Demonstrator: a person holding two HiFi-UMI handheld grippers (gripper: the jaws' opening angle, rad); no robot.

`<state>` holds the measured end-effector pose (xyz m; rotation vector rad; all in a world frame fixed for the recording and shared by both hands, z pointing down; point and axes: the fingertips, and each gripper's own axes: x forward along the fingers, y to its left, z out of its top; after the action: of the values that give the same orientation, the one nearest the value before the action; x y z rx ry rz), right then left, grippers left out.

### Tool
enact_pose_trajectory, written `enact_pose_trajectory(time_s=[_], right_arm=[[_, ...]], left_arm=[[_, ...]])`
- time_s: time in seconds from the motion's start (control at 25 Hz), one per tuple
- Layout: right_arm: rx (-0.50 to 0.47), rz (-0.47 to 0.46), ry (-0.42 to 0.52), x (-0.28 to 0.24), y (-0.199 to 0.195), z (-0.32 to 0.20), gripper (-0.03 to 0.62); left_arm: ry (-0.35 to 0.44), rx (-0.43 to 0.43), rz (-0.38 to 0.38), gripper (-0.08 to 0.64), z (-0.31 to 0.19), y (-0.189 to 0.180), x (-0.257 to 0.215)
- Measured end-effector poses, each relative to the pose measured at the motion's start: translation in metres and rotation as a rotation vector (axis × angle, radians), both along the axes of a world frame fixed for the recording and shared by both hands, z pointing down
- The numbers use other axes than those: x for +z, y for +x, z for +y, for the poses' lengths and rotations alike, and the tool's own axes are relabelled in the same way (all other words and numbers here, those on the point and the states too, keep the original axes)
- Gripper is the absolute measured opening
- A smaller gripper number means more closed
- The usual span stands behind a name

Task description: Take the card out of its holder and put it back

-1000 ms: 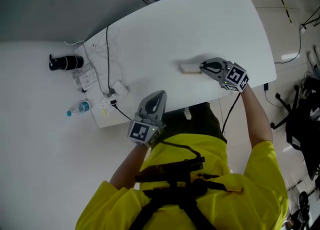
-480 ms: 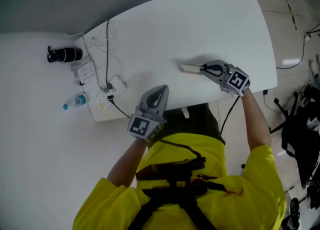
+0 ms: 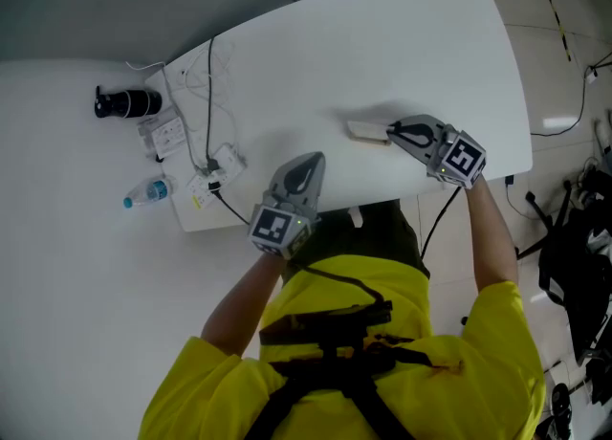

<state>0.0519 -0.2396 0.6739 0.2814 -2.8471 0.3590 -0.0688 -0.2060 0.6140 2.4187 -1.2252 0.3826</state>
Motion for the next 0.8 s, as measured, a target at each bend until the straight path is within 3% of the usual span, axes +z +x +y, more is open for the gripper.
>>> enact_pose_trajectory(time_s=[0.32,0.8], right_arm=[[0.016,-0.034,0.066,-0.052,0.007,-0.015,0.021],[-0.029,-0.081,0.238,-0.211,0.019,-0.019,0.020]], left_arm=[[-0.008,-0.037,-0.029,0.002,-0.033,0.005,-0.002],[0.133,-0.009,0.007,0.002,-0.043,0.021,-0.054]])
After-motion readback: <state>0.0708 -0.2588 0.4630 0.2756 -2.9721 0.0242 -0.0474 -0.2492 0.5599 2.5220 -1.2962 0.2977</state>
